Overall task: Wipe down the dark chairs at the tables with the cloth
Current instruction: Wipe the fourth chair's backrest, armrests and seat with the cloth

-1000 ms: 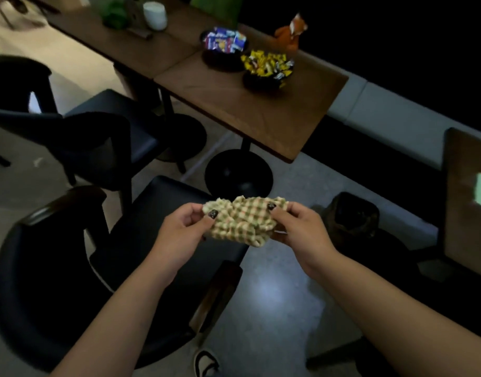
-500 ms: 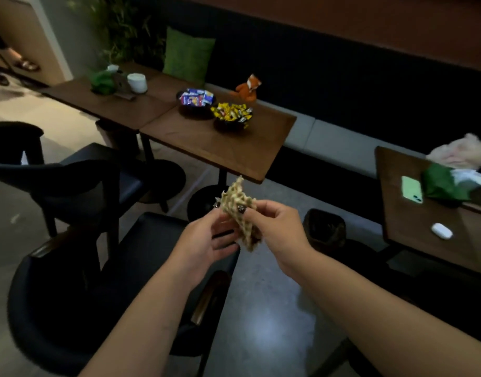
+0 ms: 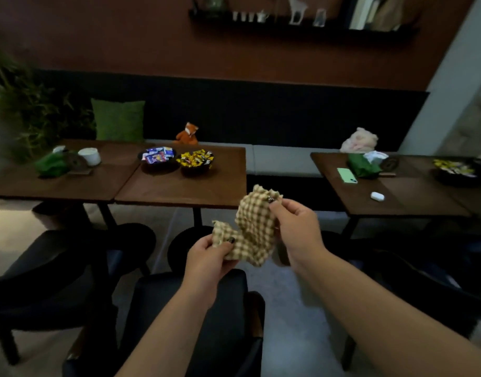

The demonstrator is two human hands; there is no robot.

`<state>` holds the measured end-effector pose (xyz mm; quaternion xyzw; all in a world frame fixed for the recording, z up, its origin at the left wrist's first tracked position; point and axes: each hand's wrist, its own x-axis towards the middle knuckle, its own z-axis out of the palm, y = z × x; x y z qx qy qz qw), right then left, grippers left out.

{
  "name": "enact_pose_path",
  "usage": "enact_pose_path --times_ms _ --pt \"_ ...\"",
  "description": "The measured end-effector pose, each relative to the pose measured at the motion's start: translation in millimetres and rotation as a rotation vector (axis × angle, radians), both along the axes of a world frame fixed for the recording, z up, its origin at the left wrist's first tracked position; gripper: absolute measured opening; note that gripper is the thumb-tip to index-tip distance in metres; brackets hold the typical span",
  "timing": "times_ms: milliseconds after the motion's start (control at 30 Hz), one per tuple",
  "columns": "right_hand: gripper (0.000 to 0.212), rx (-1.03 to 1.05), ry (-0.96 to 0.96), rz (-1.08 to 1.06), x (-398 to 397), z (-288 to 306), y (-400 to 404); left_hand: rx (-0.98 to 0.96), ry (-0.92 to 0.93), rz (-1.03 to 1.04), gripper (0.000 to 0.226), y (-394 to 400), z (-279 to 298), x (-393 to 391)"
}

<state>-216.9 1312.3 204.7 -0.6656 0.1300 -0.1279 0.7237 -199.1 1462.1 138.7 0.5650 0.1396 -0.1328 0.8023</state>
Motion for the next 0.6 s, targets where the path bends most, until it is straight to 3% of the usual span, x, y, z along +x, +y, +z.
enact_pose_path --times_ms 233,300,433,500,600 --pt "0.016 -0.305 0.035 -0.153 -14.9 31.3 8.4 -0.021 0.047 0.069 0.052 40.8 -3.3 -24.2" --pt "0.012 -0.418 0.048 -0.122 -16.3 36.9 11.3 0.044 0.015 0.073 0.037 49.9 -0.9 -31.9" --pt "0.029 -0.589 0.079 -0.042 -25.5 45.9 18.4 0.112 -0.099 0.005 0.025 71.9 3.2 -56.5" --pt "0.031 -0.589 0.146 -0.028 -30.4 52.0 20.6 0.247 -0.208 -0.106 0.013 88.5 6.6 -71.7" --pt "0.015 -0.46 0.227 0.031 -43.1 59.2 22.4 0.505 -0.36 -0.305 0.037 114.0 12.9 -89.4"
